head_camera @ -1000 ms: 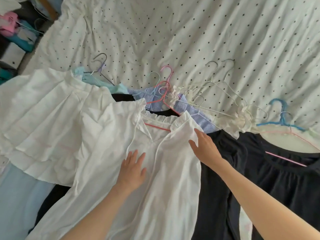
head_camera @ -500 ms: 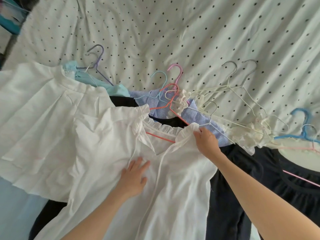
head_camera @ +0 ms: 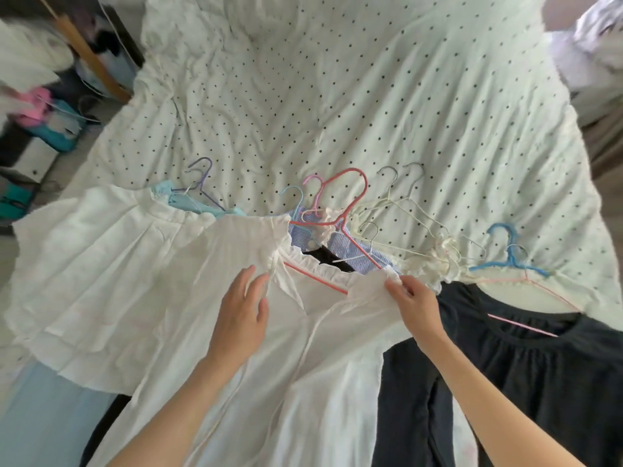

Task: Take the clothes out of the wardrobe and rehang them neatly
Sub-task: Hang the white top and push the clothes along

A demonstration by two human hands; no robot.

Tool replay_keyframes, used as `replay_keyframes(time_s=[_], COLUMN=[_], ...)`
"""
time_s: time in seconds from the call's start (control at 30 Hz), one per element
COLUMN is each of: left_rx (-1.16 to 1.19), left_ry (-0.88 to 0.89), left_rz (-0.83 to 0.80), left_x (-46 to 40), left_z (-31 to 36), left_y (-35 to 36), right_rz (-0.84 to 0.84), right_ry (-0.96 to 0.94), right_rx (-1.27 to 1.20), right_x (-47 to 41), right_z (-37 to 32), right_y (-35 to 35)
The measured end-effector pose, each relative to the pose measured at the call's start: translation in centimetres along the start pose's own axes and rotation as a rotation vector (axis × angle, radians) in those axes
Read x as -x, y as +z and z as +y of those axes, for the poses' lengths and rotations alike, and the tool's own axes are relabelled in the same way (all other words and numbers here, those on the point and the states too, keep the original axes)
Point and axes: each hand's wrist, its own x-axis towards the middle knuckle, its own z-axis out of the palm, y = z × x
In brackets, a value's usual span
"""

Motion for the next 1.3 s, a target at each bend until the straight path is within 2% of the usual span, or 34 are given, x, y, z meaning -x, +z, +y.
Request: replay_keyframes(time_s=[0.13, 0.3, 0.47, 0.67, 0.97, 1.3], left_rx=[-0.115, -0.243, -0.089, 0.013, 0.188, 0.475], left_ry=[0.144, 0.242, 0.328, 0.659, 0.973, 1.312], left_rz=[0.199, 0.262, 0.287, 0.307, 0.154, -0.154], left_x=[-1.1, -1.4, 2.4, 4.5, 10.8, 27.2], left_z=[4.3, 9.2, 15.8, 23.4, 33.2, 48.2], left_y=[-5.5, -10.5, -14.0, -16.8, -16.2, -14.8], right_rz=[0.048, 0.067, 0.204, 0.434, 0.888, 1.442], right_ry=[-0.142, -0.295, -0.317, -0.319, -0.231, -0.021], right_rx=[-0.008, -0.026, -0.038, -0.142, -0.139, 0.032], right_x=[3.8, 9.4, 16.2, 24.1, 40.8, 63.9], right_z=[-2.3, -5.2, -4.9, -2.9, 1.7, 7.7], right_y=[-5.1, -10.9, -17.2, -23.2, -27.8, -31.3])
